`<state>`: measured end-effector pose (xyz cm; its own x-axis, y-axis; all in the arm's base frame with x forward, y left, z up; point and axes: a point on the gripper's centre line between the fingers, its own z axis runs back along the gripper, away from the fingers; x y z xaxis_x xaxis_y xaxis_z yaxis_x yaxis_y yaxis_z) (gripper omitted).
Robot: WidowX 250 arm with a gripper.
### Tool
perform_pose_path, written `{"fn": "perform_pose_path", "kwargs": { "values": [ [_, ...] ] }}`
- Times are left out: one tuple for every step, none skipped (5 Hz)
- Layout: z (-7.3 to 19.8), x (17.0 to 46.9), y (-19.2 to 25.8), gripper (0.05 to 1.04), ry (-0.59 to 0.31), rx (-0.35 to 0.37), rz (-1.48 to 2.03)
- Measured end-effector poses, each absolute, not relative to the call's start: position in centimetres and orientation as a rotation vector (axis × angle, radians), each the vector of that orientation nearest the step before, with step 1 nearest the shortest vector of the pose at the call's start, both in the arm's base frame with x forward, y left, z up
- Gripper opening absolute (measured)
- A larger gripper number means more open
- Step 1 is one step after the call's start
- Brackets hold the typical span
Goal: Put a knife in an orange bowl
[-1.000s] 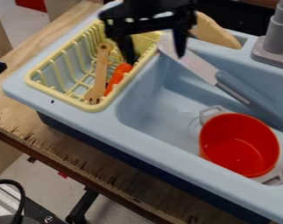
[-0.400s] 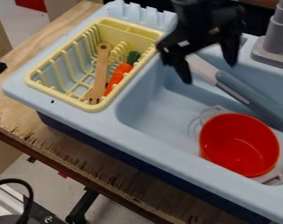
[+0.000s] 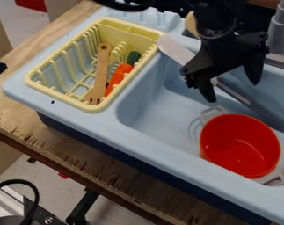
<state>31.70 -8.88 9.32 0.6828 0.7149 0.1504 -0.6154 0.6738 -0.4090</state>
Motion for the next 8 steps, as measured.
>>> {"fn": "perform_pose_path", "kwargs": {
  "values": [
    [8.6,32.3,-9.0,1.000,-0.331,-0.340,0.772],
    [7.6,32.8,-8.7,1.000,-0.352,-0.315,0.769],
    [7.3,32.9,-8.9,0.956,-0.389,-0.312,0.739],
    [6.6,32.7,-8.9,0.697,-0.425,-0.328,0.722],
    [6.8,32.9,-8.8,0.446,-0.431,-0.361,0.750],
    [7.3,32.7,-8.6,0.395,-0.435,-0.376,0.767],
    [8.1,32.3,-8.7,0.395,-0.411,-0.411,0.777],
    [9.6,32.3,-8.6,0.395,-0.500,-0.444,0.841]
  ]
}}
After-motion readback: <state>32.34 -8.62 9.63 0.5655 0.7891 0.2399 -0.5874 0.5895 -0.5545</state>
